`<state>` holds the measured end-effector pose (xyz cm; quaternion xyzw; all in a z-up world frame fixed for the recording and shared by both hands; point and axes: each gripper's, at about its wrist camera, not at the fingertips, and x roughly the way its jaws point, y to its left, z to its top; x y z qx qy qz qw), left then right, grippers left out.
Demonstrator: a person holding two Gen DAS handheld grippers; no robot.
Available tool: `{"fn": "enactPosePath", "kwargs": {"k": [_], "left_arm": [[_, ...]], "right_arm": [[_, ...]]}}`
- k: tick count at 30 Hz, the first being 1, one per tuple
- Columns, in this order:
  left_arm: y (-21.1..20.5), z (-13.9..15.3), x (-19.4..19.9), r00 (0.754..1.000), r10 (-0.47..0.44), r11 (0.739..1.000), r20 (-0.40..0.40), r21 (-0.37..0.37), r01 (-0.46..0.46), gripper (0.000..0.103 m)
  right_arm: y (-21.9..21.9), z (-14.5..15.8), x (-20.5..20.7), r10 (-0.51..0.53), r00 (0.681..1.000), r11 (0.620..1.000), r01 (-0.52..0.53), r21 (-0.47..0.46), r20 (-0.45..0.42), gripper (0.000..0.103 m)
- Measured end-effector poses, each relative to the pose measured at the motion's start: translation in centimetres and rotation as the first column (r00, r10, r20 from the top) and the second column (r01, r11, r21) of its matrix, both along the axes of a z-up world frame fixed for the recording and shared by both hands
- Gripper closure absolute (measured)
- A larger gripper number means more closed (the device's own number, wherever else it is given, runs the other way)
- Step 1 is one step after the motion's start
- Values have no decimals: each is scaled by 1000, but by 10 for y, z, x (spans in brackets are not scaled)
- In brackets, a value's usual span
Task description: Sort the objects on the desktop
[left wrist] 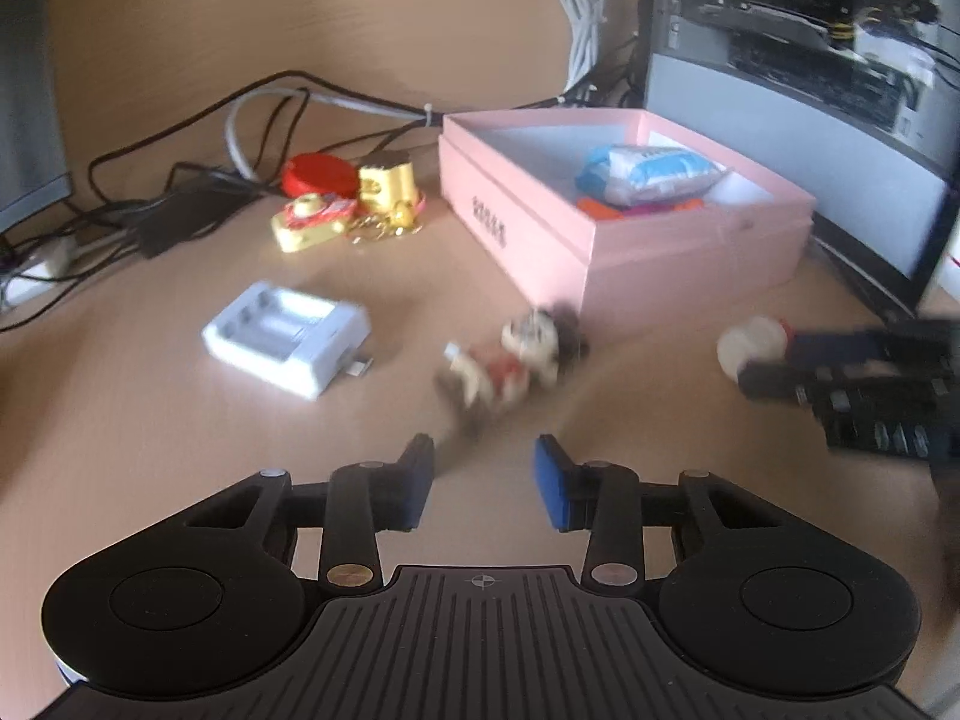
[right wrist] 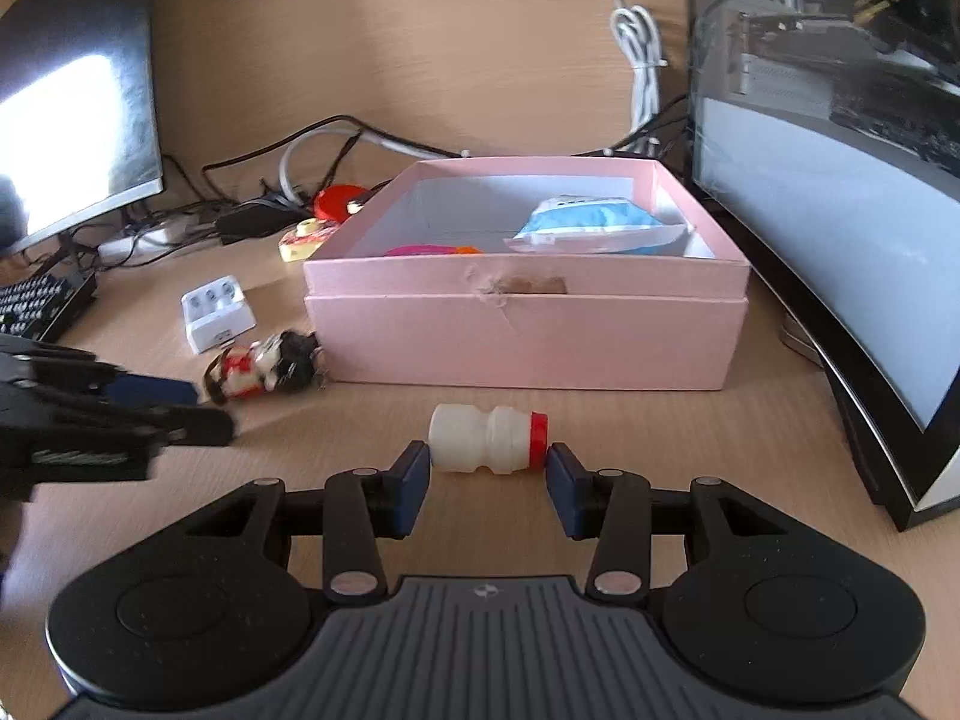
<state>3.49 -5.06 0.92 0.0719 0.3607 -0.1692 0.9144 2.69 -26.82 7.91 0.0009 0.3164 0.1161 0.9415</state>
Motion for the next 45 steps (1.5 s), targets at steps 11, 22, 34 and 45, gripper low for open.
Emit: {"fn": "enactPosePath", "kwargs": {"k": [11,22,34,45], "left_arm": [[52,10,-21,997,76,997,28,-8,-76,34],[-28,3,32,998,19,999,65,-42,-17,20],[29,-6,11,993,98,994,65,35,-100,46],[101,2,-28,996,91,991,-18,-98,-93,30]], "right_arm": [[53,9,-33,212,977,974,-211,-88,0,56],[24,15,-40,79,994,989,-68,-131,75,29],[33,10,-30,130,990,986,-125,-106,45,28],[55,6,-9,164,987,983,-163,-80,3,25]]}}
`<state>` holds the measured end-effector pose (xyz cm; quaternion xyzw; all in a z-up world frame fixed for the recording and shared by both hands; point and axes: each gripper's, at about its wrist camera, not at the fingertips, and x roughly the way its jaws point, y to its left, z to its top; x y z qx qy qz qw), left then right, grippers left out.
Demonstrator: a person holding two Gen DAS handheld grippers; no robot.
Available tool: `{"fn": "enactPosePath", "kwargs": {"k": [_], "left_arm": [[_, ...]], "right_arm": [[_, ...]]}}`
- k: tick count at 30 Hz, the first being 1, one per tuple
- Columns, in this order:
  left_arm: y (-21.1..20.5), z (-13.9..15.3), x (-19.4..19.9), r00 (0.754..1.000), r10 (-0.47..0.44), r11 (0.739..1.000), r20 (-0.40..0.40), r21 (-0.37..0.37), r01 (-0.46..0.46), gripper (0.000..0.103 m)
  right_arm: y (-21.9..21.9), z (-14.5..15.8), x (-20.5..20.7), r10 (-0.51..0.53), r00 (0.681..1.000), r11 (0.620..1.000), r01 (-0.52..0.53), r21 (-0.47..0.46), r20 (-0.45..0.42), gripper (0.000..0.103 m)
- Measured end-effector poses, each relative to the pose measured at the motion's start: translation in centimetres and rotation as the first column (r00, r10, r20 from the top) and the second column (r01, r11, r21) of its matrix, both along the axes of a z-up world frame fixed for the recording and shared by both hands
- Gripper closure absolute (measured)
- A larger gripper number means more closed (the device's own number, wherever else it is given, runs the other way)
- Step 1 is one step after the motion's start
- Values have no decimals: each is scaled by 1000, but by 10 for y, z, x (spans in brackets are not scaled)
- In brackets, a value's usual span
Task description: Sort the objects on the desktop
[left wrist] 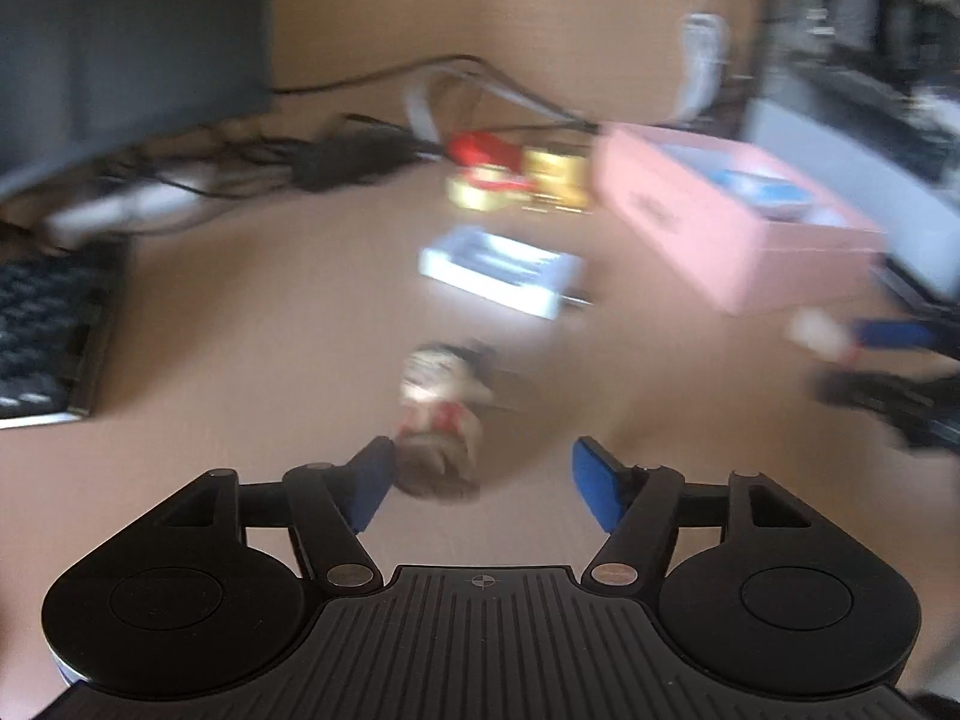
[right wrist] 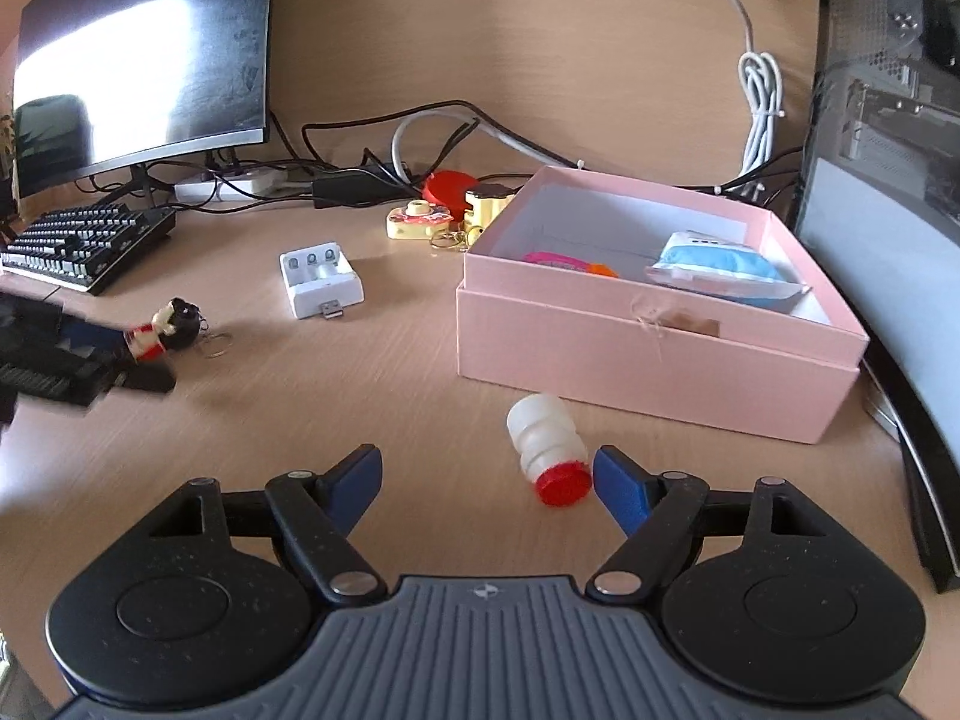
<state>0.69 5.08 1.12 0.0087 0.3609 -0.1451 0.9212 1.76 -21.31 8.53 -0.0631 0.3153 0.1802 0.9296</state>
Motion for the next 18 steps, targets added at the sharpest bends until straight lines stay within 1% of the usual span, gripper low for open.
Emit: {"fn": "enactPosePath", "kwargs": {"k": [2,3,4,5,7,8,9,10,12,13,14,16,18], "left_arm": [[-3,1,-8,994,-112,991,-9,-69,111,25],[-5,2,-12,988,-153,985,1,-83,152,24],[-7,4,-16,985,-170,982,22,-77,171,20],[-8,6,-19,985,-166,984,51,-51,168,14],[-11,9,-19,989,-111,994,94,20,110,12],[-13,9,-16,992,-79,996,102,48,74,12],[-14,8,-11,995,-44,997,90,63,38,12],[-15,6,-5,998,-9,998,69,67,4,12],[-16,1,11,998,50,996,26,69,-51,13],[-17,-3,17,997,76,995,8,70,-76,14],[-17,-5,21,995,95,993,-1,69,-95,15],[-19,-5,27,995,103,992,7,73,-103,18],[-21,-4,28,995,98,993,12,67,-99,28]], "right_arm": [[-1,0,6,-15,1000,1000,15,7,-13,25],[-2,-1,7,-29,999,1000,29,8,-18,25],[-3,-1,8,-38,999,999,38,8,-22,25],[-4,-1,8,-52,998,999,52,3,-21,25],[-6,-2,7,-60,998,998,60,-7,-14,25],[-7,-2,6,-61,998,998,60,-12,-9,25],[-6,-2,6,-58,998,998,58,-17,-5,26],[-6,-2,6,-57,998,998,57,-22,-1,27],[-5,-2,9,-56,998,998,56,-31,0,37],[-4,-3,12,-57,998,998,56,-34,-5,38],[-4,-4,15,-59,998,998,59,-37,-9,41],[-5,-6,20,-64,998,997,64,-48,-10,46],[-7,-7,25,-65,998,997,64,-48,-16,55]]}}
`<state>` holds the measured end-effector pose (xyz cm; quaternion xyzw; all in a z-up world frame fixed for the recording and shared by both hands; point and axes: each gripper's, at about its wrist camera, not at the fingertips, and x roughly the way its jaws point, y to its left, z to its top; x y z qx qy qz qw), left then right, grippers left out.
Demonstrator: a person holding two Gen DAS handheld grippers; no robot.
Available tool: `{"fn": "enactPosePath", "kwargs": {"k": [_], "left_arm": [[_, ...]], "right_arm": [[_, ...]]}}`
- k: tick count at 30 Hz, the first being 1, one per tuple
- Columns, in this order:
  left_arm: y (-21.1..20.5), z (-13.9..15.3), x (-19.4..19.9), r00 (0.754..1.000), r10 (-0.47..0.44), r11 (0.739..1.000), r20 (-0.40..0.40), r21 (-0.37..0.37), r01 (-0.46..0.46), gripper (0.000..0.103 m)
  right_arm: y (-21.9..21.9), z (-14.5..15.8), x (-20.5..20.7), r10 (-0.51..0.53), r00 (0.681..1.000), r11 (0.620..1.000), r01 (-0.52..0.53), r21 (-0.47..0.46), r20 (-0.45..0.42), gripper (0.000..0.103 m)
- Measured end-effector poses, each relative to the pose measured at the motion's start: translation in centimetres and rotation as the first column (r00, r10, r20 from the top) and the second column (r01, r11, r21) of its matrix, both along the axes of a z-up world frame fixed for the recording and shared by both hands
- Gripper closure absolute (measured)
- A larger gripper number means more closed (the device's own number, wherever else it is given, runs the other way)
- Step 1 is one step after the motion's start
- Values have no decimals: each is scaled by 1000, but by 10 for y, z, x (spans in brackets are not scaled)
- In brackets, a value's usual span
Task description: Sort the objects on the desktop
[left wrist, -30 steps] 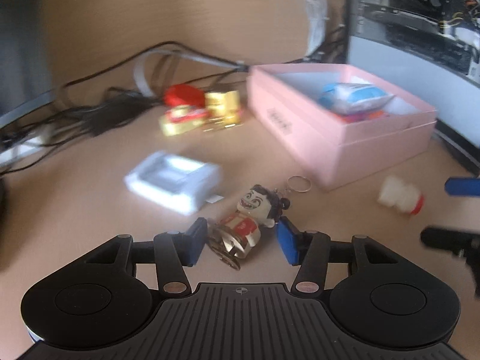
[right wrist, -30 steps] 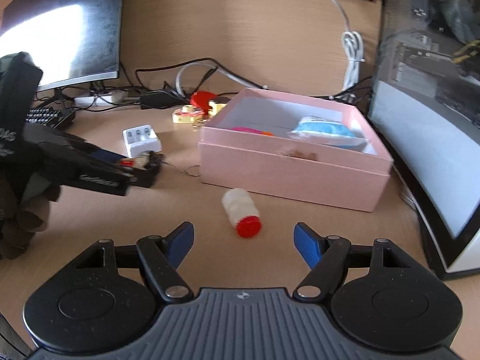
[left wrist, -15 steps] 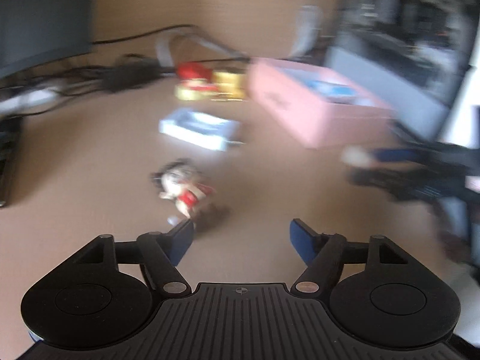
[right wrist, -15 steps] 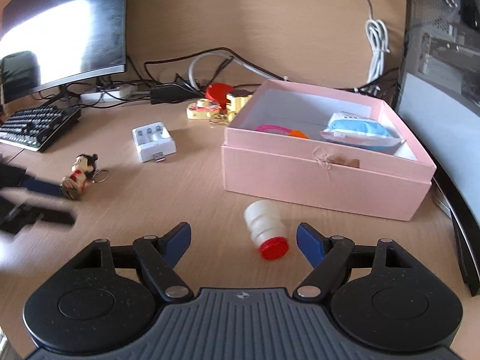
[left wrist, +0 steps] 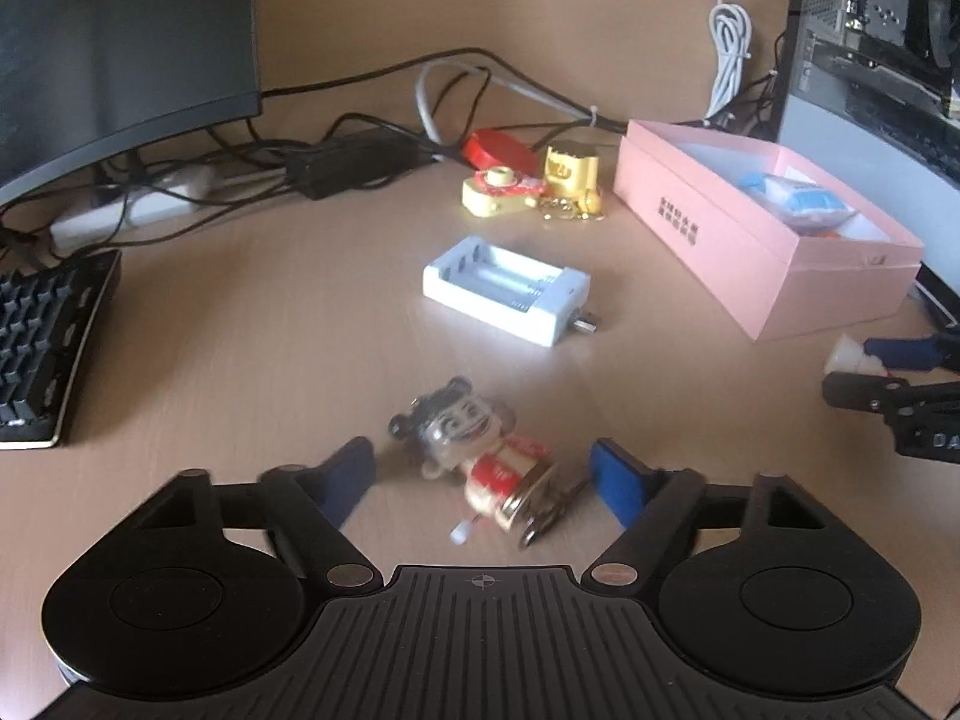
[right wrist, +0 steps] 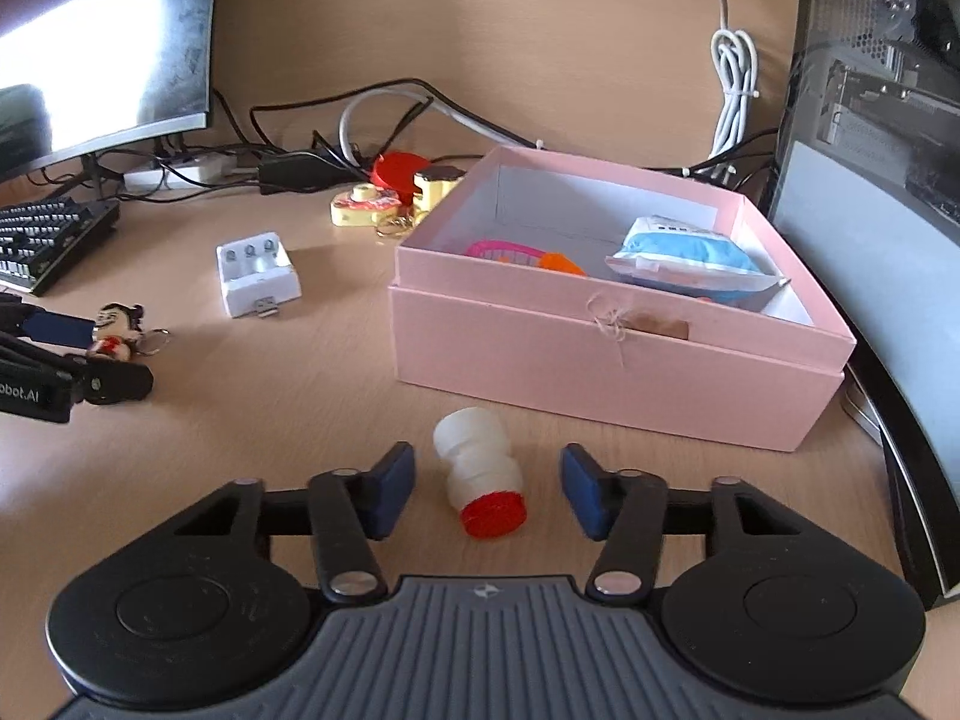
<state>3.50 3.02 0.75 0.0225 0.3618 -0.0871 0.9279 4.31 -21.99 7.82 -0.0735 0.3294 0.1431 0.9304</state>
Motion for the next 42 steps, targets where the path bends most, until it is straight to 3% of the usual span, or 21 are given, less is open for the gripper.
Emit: {"fn": "enactPosePath", "kwargs": {"k": [1,3,7,8,10,12,18,22,31,42], "left_arm": [[-2,0,-1,1000,-5,1000,6,10,5,35],[-5,0,-3,1000,-17,999,16,27,17,44],[-12,3,-15,998,-58,997,18,53,57,46],[-14,5,-22,997,-77,995,25,58,75,55],[-18,11,-35,993,-113,992,35,63,110,55],[-22,21,-45,991,-130,991,42,49,128,68],[-35,60,-54,976,-159,987,147,30,156,69],[-42,70,-46,974,-152,988,169,22,150,69],[-62,85,-24,967,-166,986,195,23,164,70],[-99,131,2,935,-240,969,262,7,247,70]], "right_arm": [[-1,0,2,5,1000,1000,-5,7,-6,59],[-1,2,2,25,999,1000,-24,19,-24,77],[2,9,-12,69,997,997,-67,43,-48,78],[1,13,-18,81,995,995,-78,57,-55,78],[-1,24,-29,102,993,992,-97,85,-55,78],[-7,41,-40,110,993,989,-106,104,-33,78],[-30,106,-68,90,985,988,-107,109,145,78],[-45,127,-74,45,977,992,-68,105,208,78],[-68,115,-65,-11,983,993,-11,118,181,78],[-87,103,-59,-18,990,987,-5,158,141,78]]}}
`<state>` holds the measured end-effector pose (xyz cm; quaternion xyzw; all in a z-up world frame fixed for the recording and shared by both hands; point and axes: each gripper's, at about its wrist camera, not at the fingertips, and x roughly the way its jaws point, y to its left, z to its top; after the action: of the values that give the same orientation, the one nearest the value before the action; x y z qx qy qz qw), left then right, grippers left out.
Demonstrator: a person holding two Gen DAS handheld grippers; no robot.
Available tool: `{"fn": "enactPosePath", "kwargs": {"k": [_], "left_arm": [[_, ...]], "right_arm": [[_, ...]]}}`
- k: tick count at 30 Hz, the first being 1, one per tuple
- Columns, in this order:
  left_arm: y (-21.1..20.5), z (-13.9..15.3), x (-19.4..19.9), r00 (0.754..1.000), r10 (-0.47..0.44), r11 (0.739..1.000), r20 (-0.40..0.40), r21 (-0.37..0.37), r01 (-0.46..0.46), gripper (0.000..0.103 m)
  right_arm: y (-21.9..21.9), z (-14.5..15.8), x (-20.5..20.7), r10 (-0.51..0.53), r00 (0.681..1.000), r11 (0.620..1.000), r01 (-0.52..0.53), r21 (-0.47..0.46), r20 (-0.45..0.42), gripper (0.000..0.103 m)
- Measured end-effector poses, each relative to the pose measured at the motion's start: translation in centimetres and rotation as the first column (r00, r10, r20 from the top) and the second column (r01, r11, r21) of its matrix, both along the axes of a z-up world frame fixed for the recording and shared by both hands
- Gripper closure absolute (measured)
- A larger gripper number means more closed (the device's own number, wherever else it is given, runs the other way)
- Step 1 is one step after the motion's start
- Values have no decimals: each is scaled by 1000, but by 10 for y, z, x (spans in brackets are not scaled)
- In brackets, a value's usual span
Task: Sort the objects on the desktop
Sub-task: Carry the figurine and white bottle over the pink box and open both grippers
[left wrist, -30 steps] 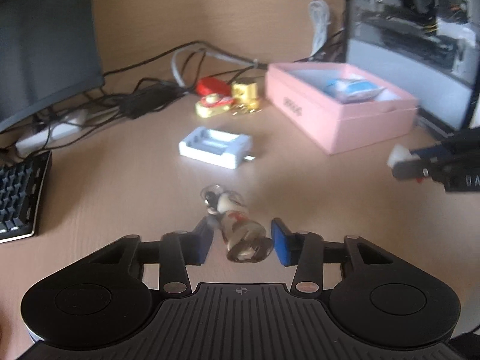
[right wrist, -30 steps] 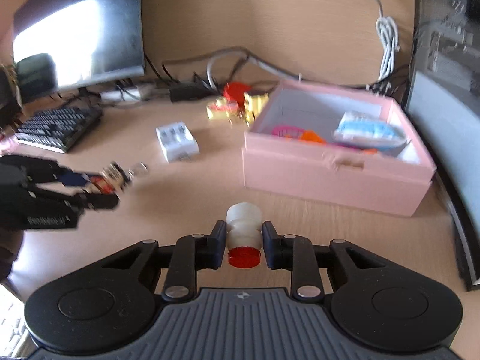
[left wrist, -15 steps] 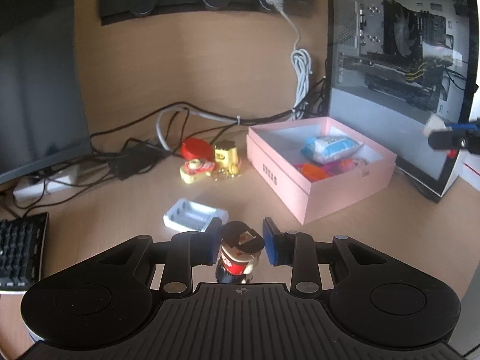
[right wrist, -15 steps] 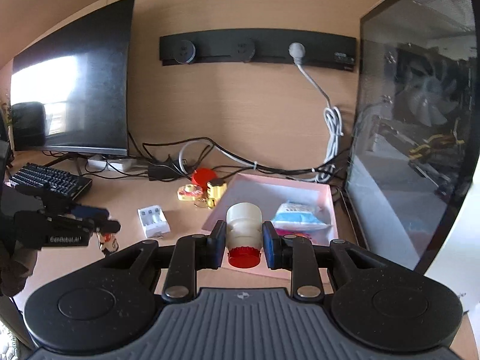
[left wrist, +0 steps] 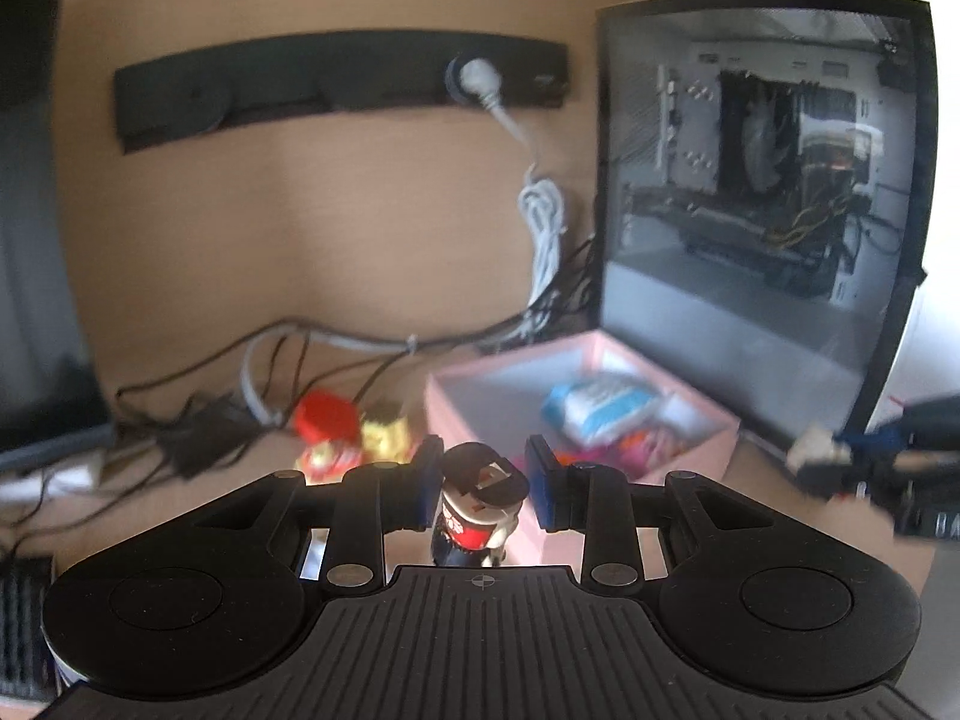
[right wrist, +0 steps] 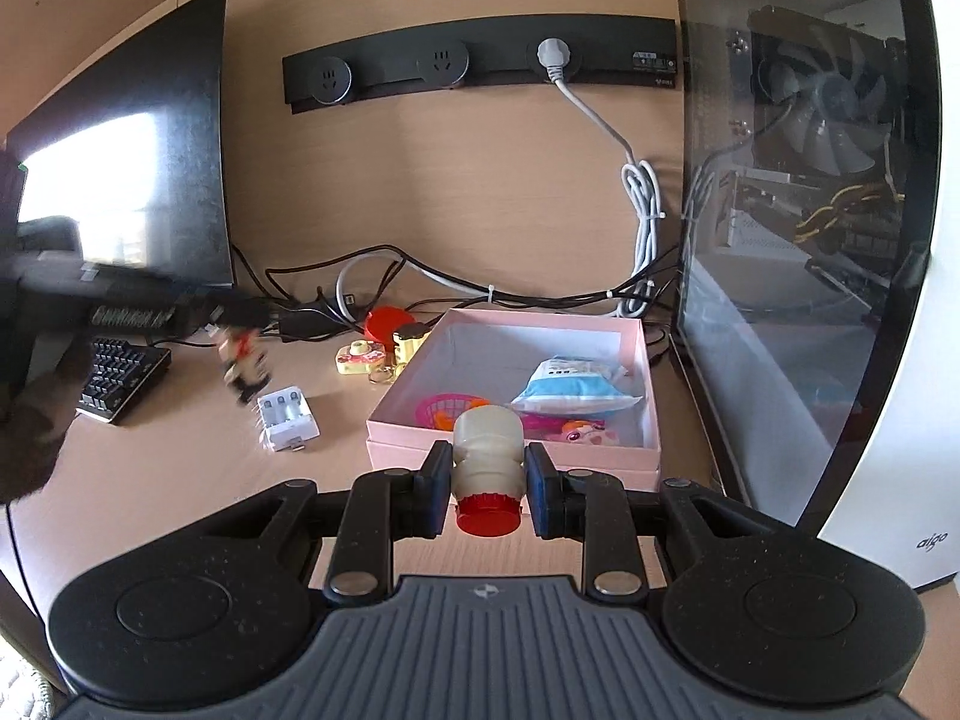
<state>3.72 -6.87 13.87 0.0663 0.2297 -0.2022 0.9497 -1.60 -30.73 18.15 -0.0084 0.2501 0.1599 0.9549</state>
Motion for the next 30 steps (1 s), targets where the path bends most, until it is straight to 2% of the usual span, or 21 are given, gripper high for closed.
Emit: {"fn": "enactPosePath", "kwargs": {"k": [4,9,10,12,13,14,17,22,26,30], "left_arm": [[-27,17,30,999,-24,1000,24,18,24,70],[-60,37,69,997,-52,999,63,-15,53,69],[-64,37,77,997,-50,998,64,-22,52,66],[-61,31,89,999,-29,998,24,-55,31,54],[-56,26,91,1000,-21,997,-7,-76,20,41],[-50,19,90,999,-18,995,-36,-94,15,34],[-22,-7,74,996,-17,995,-86,-101,8,26],[24,-53,34,988,31,1000,-154,8,-30,8],[57,-76,3,985,73,996,-157,70,-63,6],[90,-91,-11,976,130,991,-177,52,-123,3]], "right_arm": [[-6,-2,2,0,1000,1000,0,10,-3,78],[-18,-2,14,-19,1000,999,19,36,-5,78],[-21,-3,18,-27,1000,999,27,44,-5,78],[-26,-4,26,-42,999,997,43,64,-13,78],[-28,-5,30,-47,999,996,48,74,-18,78],[-29,-6,32,-49,999,995,51,81,-21,78],[-29,-5,41,-57,998,995,58,81,-21,78],[-14,19,76,-32,999,995,36,90,-42,78],[15,41,124,-35,998,998,38,55,-59,78],[49,38,174,-70,994,997,67,-41,-80,78]]}}
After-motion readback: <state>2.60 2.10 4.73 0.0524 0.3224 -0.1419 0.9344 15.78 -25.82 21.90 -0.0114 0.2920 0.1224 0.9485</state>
